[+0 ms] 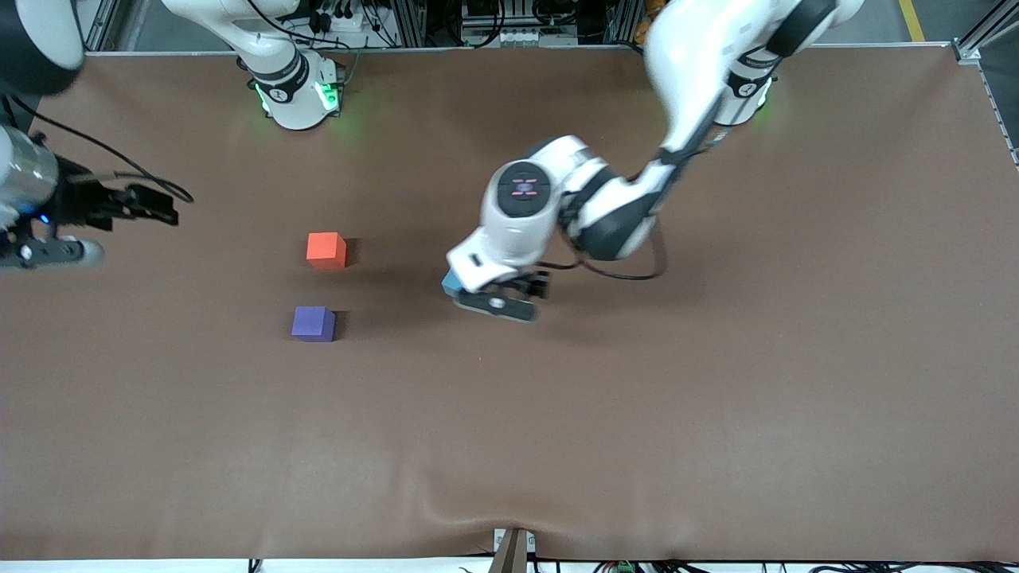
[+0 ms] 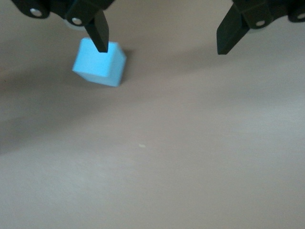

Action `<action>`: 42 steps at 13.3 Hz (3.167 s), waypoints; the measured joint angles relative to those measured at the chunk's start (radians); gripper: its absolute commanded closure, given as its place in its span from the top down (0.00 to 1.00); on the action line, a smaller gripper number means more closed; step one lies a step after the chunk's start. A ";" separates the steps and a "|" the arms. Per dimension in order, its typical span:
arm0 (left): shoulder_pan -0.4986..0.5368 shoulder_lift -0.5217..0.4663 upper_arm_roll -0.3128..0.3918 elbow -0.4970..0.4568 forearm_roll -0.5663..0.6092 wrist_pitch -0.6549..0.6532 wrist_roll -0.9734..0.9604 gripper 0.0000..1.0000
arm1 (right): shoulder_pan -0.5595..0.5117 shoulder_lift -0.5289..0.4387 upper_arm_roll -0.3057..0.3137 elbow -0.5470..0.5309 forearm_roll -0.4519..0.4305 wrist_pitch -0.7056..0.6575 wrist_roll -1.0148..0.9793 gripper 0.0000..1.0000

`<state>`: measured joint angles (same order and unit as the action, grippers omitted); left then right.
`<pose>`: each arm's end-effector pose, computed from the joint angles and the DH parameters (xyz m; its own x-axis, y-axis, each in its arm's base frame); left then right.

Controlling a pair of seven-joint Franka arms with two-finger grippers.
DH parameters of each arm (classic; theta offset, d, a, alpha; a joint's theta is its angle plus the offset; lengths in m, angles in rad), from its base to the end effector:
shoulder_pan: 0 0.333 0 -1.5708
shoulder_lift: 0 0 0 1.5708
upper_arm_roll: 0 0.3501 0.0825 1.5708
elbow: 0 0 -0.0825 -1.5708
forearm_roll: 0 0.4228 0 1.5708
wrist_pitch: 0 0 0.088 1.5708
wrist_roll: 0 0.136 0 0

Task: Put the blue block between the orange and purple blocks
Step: 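Release the blue cube with the left gripper while the right gripper reaches it, then grasp the light-blue cube with the right gripper while the left gripper withdraws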

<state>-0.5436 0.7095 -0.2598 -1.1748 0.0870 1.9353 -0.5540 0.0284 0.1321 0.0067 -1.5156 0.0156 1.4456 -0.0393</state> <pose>0.6090 -0.5382 0.3737 0.9779 -0.2087 0.0155 -0.2091 -0.9718 0.1093 0.6142 0.0236 0.5681 0.9769 0.0757 -0.1999 0.0723 -0.9971 -0.0243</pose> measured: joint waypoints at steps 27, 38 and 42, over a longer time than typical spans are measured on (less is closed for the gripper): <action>0.747 -0.582 -0.014 -0.406 -0.020 -0.298 0.455 1.00 | 0.603 0.470 0.020 -0.218 0.123 0.785 0.958 1.00; 0.746 -0.582 -0.055 -0.490 -0.020 -0.262 0.454 1.00 | 0.616 0.490 0.003 -0.186 0.122 0.717 0.983 0.00; 0.745 -0.582 -0.078 -0.501 -0.020 -0.208 0.454 1.00 | 0.497 0.356 -0.011 -0.156 0.121 0.446 0.772 0.00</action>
<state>0.2012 0.1273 -0.3379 -1.6756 0.0667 1.7268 -0.1002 0.5250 0.4881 -0.0045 -1.6712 0.1363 1.8919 0.7330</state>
